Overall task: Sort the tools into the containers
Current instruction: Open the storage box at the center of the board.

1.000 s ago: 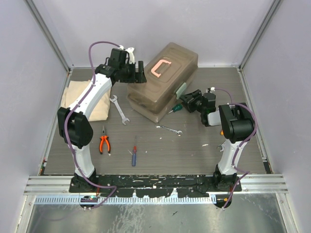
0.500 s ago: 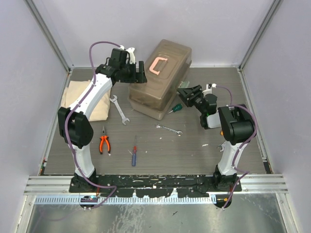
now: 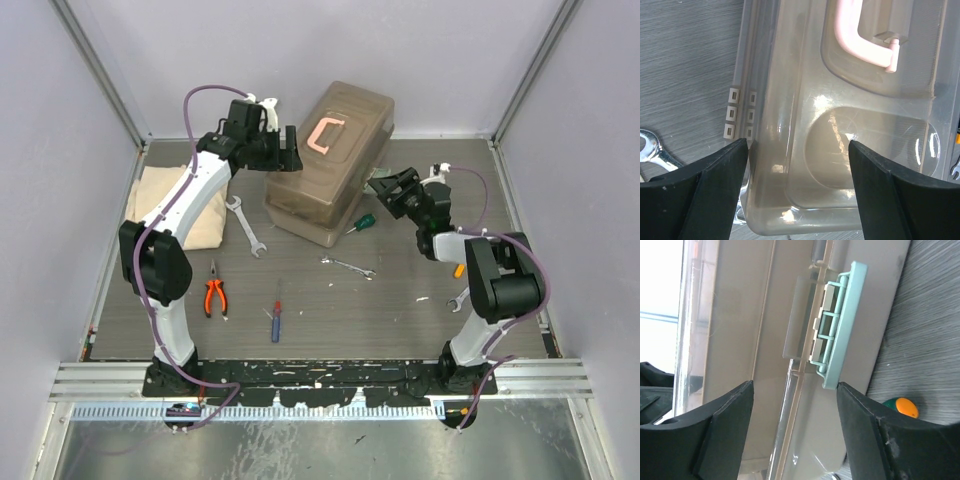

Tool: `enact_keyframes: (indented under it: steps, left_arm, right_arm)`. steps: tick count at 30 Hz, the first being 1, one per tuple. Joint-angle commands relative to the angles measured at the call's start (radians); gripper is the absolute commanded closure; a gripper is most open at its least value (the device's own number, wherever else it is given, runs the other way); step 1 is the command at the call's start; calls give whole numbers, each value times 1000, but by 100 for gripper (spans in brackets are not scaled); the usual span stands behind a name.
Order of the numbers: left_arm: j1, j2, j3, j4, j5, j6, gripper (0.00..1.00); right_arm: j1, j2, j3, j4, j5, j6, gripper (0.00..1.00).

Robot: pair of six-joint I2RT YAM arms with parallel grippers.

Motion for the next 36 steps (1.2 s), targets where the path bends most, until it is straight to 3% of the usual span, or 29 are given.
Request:
enact_keyframes:
  steps: [1, 6, 15, 25, 31, 36]
  left_arm:
    - [-6, 38, -10, -110, -19, 38, 20]
    - [-6, 39, -11, -111, -18, 38, 20]
    - [-6, 8, -13, -102, -16, 36, 18]
    - [-6, -66, -15, -70, -28, 15, 6]
    - [-6, -93, 22, -77, -35, -4, 3]
    - [8, -167, -43, -32, -57, -28, 1]
  right_arm:
    - [2, -112, 65, -222, 111, -154, 26]
    - [1, -135, 88, -273, 125, -191, 26]
    - [-2, -138, 93, -177, 47, -169, 25]
    - [-25, -217, 112, -250, 34, -170, 23]
    - [-29, -196, 150, -282, 45, -168, 13]
    - [-35, -121, 208, -246, -11, -153, 2]
